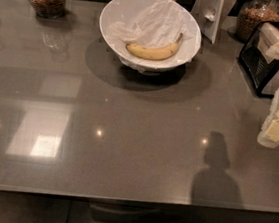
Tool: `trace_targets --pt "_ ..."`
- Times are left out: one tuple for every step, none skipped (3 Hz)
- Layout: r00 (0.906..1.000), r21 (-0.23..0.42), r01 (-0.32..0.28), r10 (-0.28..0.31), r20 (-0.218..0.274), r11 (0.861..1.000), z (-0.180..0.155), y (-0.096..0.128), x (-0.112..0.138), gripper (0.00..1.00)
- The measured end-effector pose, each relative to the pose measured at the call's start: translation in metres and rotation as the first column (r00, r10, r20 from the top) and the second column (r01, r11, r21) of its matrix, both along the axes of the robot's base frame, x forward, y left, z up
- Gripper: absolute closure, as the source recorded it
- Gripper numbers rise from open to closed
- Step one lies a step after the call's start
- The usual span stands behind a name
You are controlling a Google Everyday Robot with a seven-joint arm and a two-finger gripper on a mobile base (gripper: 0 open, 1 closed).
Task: Pick banana from white bowl
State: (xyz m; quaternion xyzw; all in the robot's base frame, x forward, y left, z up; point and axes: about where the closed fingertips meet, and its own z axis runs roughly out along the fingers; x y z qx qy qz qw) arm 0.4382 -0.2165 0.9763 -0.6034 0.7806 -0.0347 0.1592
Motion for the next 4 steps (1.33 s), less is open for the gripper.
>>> trace_targets --pt "0.9997 -0.012 -0.010 0.011 0.021 1.000 0.004 0.005 0.002 0.00" --pt "0.9834 -0.106 -0.139 0.150 0.103 0.985 0.020 0.039 0.025 0.00" --pt "0.9124 -0.252 -0.322 0.370 0.175 0.913 0.036 0.082 0.062 0.00" --pt "0.7842 -0.418 -0.482 0.592 0.187 0.770 0.047 0.127 0.103 0.00"
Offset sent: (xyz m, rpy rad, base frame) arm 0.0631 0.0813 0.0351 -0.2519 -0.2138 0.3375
